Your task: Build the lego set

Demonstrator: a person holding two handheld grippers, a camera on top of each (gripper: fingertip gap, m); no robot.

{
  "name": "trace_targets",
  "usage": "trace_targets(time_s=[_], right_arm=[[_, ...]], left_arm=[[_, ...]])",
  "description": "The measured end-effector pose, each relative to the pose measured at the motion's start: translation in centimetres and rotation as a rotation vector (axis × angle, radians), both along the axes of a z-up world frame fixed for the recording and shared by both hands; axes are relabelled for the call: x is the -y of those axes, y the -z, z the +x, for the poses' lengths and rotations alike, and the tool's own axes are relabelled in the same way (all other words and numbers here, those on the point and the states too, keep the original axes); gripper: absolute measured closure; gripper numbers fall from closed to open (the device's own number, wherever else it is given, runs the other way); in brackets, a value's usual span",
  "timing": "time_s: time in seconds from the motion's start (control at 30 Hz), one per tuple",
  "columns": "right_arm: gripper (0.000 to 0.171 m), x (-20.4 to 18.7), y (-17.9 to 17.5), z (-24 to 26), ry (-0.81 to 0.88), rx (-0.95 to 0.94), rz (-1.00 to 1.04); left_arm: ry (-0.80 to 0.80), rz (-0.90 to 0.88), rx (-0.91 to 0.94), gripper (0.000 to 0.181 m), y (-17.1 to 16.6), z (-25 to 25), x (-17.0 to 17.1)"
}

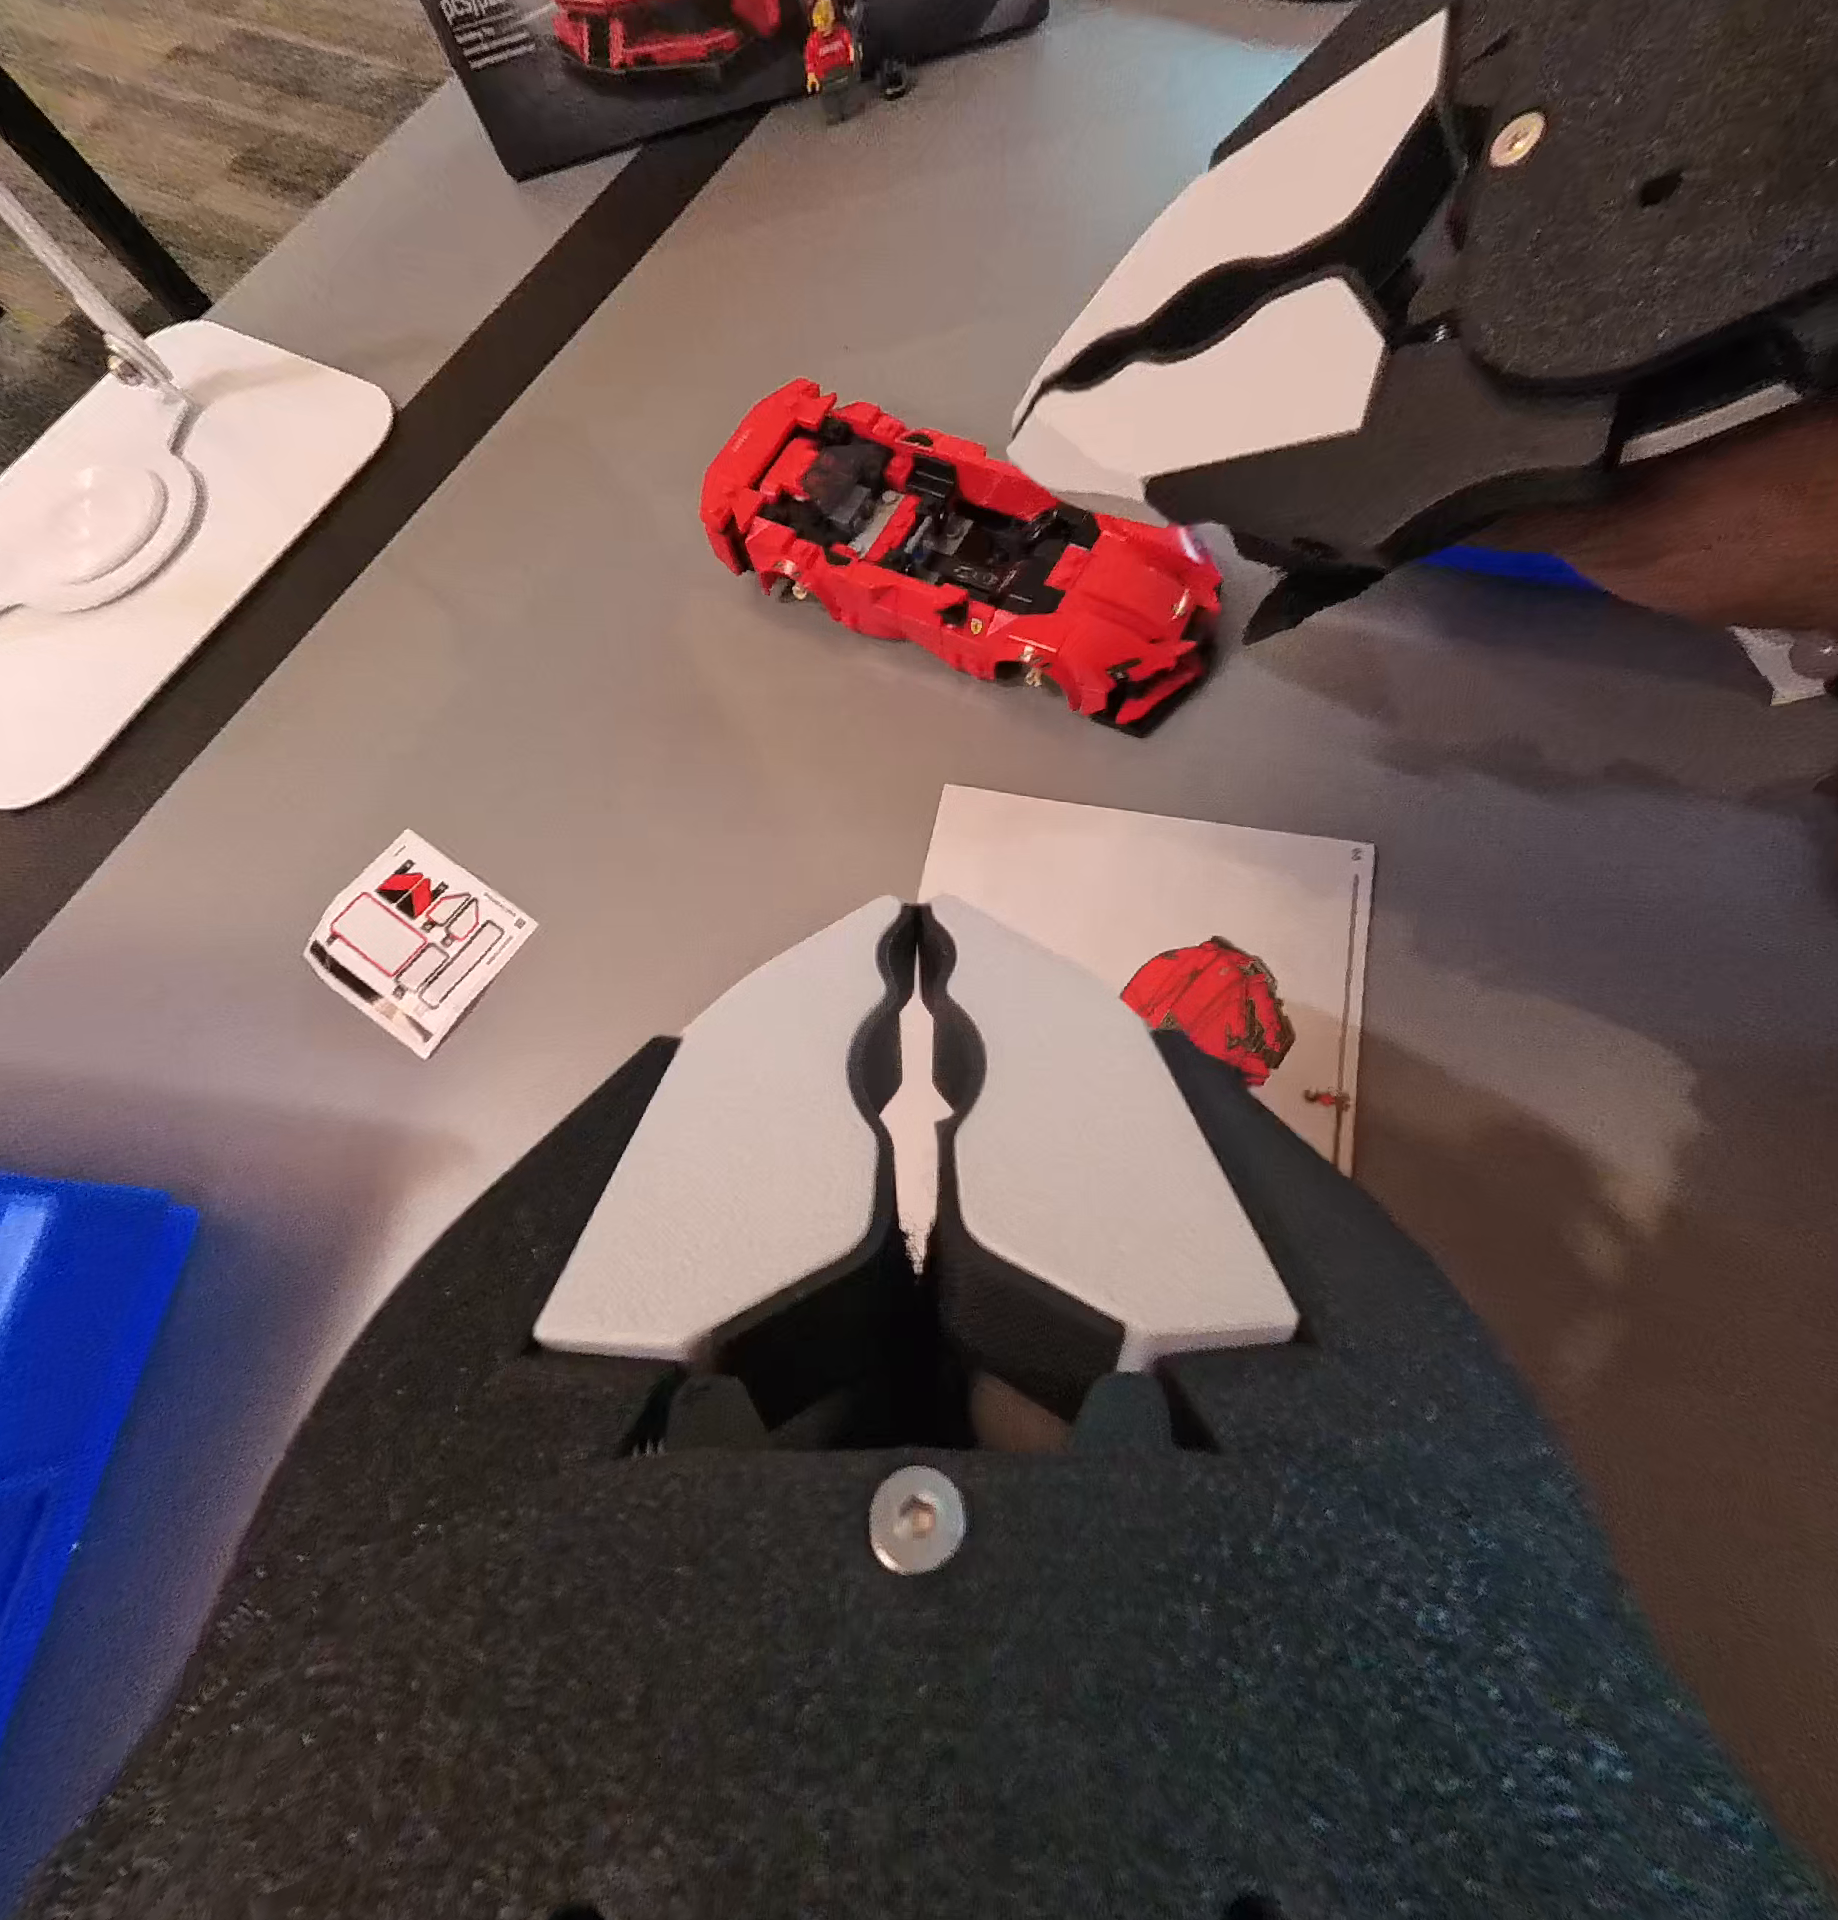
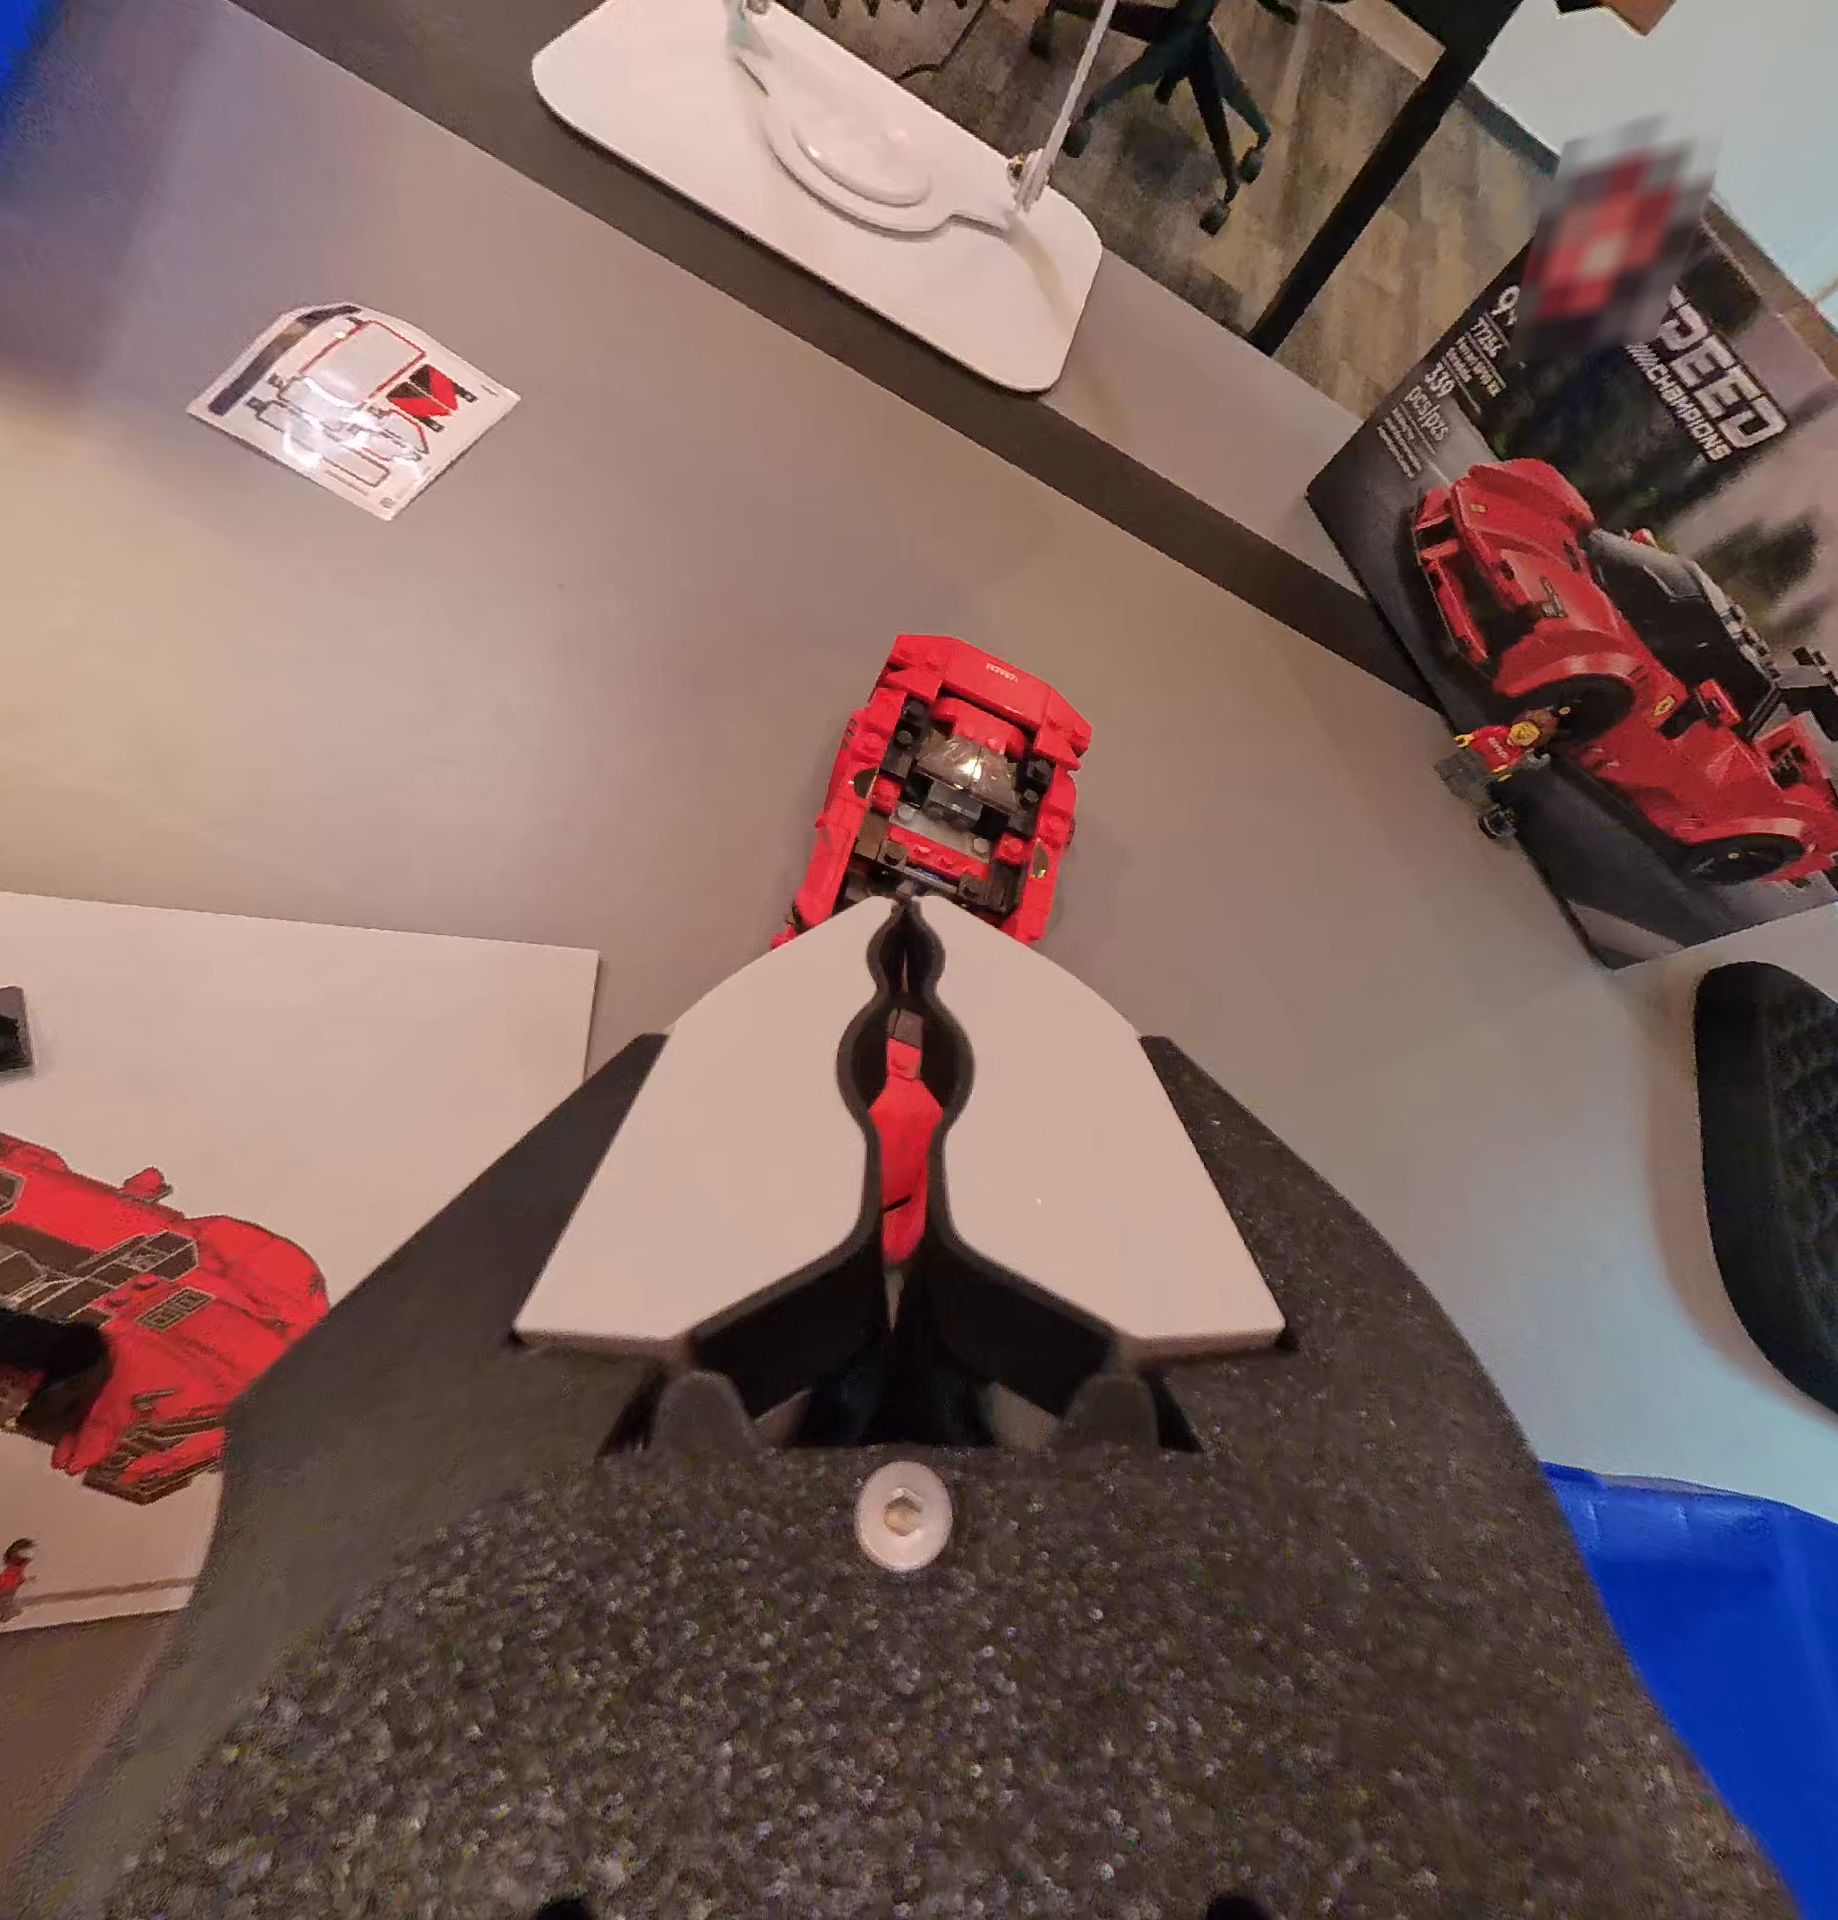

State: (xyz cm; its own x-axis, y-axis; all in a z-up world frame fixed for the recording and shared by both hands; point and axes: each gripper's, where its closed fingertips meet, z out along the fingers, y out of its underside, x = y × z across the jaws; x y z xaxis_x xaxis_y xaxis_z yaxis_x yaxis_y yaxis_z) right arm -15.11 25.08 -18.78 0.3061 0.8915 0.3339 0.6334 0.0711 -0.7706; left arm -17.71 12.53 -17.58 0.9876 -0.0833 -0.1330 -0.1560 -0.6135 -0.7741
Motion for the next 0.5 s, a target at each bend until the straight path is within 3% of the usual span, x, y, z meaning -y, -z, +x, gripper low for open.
trace_targets(time_s=[0.1, 0.2, 0.27, 0.3, 0.43, 0.5], right_arm=[[0.171, 0.1, 0.3, -0.3, -0.006, 0.005, 0.014], [0.138, 1.0, 0.3, -1.0, -0.063, -0.013, -0.01], [0.136, 2.6, 0.7, -1.4, -0.141, -0.013, -0.09], [0.169, 3.6, 0.8, -1.5, -0.208, -0.006, -0.126], [0.171, 8.5, -0.2, -1.6, -0.469, -0.046, -0.279], [0.17, 12.1, 0.5, -0.4, -0.661, 0.041, -0.413]], left_arm=[[-0.019, -0.001, -0.007, 0.178, 0.1, -0.4, 0.2], [-0.028, 0.0, -0.01, 0.127, 0.4, -0.7, 0.4], [0.002, -0.025, -0.026, 0.144, 0.8, -0.7, 1.1], [0.044, -0.041, -0.02, 0.181, 1.0, -0.4, 1.7], [0.176, -0.043, 0.101, 0.181, 1.3, 1.0, 4.0], [0.197, -0.087, 0.134, 0.181, 2.2, 1.0, 5.3]])
